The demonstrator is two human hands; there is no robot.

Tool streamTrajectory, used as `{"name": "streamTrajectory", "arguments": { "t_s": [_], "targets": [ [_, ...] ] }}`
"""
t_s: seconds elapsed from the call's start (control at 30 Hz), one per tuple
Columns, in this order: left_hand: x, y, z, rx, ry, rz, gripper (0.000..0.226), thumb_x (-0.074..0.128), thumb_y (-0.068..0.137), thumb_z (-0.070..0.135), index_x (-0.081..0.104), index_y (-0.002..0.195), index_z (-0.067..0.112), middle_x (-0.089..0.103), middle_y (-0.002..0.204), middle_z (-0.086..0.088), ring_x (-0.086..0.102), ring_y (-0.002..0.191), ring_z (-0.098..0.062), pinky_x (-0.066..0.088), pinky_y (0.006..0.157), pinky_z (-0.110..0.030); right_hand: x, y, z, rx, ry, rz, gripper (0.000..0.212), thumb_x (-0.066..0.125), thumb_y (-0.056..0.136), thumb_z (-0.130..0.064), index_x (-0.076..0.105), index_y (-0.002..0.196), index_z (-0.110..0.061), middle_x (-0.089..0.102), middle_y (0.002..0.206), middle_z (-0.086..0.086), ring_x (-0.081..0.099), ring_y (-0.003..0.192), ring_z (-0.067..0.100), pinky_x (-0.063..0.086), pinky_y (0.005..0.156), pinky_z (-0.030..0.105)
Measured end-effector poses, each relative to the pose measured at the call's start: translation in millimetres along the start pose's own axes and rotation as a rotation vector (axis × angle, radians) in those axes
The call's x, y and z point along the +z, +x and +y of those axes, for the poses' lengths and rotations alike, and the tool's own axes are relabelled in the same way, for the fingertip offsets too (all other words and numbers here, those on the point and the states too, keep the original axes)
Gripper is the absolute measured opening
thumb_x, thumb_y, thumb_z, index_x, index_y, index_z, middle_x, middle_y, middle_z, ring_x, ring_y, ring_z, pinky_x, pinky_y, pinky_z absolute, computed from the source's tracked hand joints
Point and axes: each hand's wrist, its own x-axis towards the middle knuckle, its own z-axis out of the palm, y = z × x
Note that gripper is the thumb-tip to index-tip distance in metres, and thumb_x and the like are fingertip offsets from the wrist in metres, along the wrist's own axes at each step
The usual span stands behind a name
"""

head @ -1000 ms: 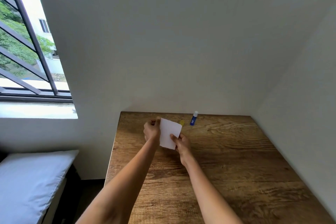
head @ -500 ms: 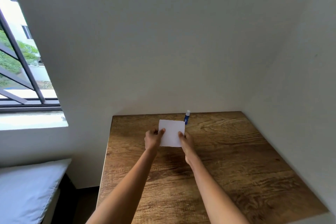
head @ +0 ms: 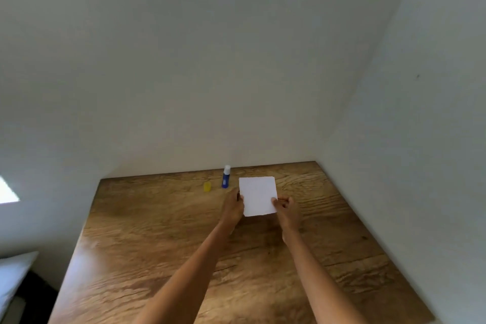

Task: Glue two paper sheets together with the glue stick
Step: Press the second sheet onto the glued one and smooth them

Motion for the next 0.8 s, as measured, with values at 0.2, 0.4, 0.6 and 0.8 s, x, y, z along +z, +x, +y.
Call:
{"name": "streamTrajectory", "arguments": {
  "t_s": [0.2,0.4,0.6,0.8],
  "targets": [
    [43.0,38.3,16.8,0.011,0.139,0.144,0.046,0.055,0.091,0.018,0.039,0.134,0.013,0.067,0.106,-0.009,0.062,0.096,-0.023,0.051,0.086,-0.034,-14.8,73.4,11.8,-0.021,-0.194,0.004,0.024,0.066,0.084,-0.024,0.056,0.1,-0.009,0.062,0.096,0.008,0.056,0.083,0.019,0.046,0.067,0.028],
    [60.9,72.6,2.2,0.162,0.523,0.171,0.033,0.048,0.095,0.021,0.05,0.128,0.018,0.06,0.125,-0.006,0.055,0.113,-0.02,0.042,0.097,-0.03,-1.5,114.9,16.3,-0.209,-0.484,-0.03,0.016,0.065,0.084,-0.023,0.063,0.096,-0.012,0.068,0.098,0.004,0.06,0.089,0.018,0.049,0.079,0.029],
    [70.9,81.3,-9.9,0.243,0.731,0.144,0.033,0.044,0.096,0.022,0.051,0.128,0.015,0.052,0.129,-0.01,0.044,0.119,-0.024,0.039,0.099,-0.032,2.0,126.8,30.7,-0.286,-0.655,-0.019,0.014,0.062,0.086,-0.024,0.064,0.093,-0.013,0.063,0.103,0.007,0.051,0.102,0.023,0.044,0.094,0.038],
    [72.1,66.1,-11.4,0.249,0.605,0.247,0.032,0.04,0.097,0.017,0.052,0.126,0.017,0.053,0.126,-0.008,0.046,0.116,-0.022,0.039,0.098,-0.033,4.7,119.5,28.9,-0.329,-0.601,0.074,0.017,0.06,0.086,-0.023,0.062,0.097,-0.011,0.057,0.111,0.011,0.046,0.106,0.023,0.041,0.089,0.032]
  ]
}}
